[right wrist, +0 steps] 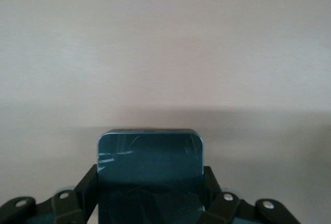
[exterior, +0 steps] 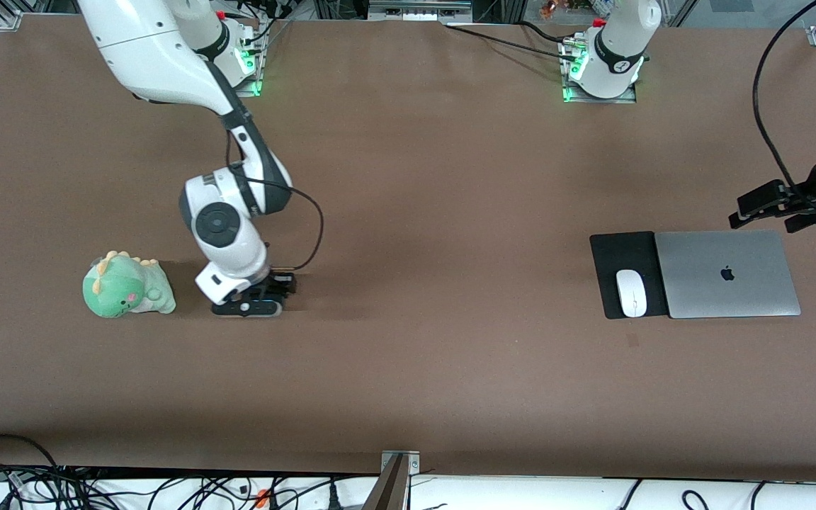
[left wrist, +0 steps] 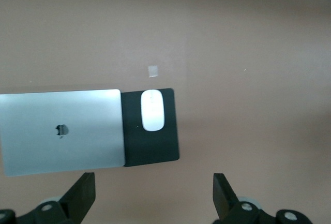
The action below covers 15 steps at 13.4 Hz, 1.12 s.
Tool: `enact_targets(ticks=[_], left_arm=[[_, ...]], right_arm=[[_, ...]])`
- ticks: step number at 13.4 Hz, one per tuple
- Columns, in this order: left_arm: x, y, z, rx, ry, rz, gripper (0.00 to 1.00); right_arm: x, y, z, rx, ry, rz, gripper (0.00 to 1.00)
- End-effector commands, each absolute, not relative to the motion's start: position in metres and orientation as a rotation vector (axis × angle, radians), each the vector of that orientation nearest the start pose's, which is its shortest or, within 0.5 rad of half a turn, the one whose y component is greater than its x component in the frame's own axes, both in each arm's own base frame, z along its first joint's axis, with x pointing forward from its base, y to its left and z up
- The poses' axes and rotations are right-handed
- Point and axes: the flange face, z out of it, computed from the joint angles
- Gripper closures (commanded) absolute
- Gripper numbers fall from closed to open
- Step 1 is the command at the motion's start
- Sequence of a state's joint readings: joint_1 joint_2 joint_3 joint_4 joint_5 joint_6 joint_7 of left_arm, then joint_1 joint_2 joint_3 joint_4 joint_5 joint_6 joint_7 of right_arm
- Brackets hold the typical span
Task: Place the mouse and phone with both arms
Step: 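Carry the phone toward the plush toy while the left gripper withdraws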
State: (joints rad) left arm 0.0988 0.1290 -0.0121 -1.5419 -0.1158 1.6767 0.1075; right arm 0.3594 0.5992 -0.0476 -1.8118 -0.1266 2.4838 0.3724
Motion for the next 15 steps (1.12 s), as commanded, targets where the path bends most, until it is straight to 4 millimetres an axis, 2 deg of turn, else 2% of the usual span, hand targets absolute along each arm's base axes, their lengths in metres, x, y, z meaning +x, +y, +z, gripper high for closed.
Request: enact_targets(ticks=[1,3,4,6,10,11,12,15], left_arm=[[0.590,0.039,0.579,-3.209,0.075,-0.021,0.00],[0.584,0.034,0.579,-3.149,0.107,-0.004,0.00],[0.577,0.022,0.580,-3.117,0.145,-0.014,0.00],[0.564,0.024,0.578,-3.112,0.137,-0.033,0.00],[0.567,0.023,0.577,-3.120,0.135,-0.046,0.00],[0.568,0.023,0.578,-3.119,0.135,-0.053,0.00],[0.571,0.024,0.578,-3.120,0.135,-0.053,0.00],[0.574,0.024,0.581,-3.121,0.135,-0.068,0.00]], right_arm=[[0.599,0.161,0.216,-3.172,-0.119,-0.214,1.00],[0.584,0.133,0.200,-3.150,-0.138,-0.283,1.00],[0.576,0.120,0.190,-3.142,-0.137,-0.316,1.00],[0.567,0.098,0.178,-3.135,-0.192,-0.353,1.00],[0.563,0.087,0.171,-3.140,-0.208,-0.338,1.00],[0.563,0.086,0.171,-3.141,-0.206,-0.336,0.62],[0.563,0.087,0.172,-3.140,-0.205,-0.338,0.01],[0.567,0.088,0.181,-3.136,-0.206,-0.357,0.00]])
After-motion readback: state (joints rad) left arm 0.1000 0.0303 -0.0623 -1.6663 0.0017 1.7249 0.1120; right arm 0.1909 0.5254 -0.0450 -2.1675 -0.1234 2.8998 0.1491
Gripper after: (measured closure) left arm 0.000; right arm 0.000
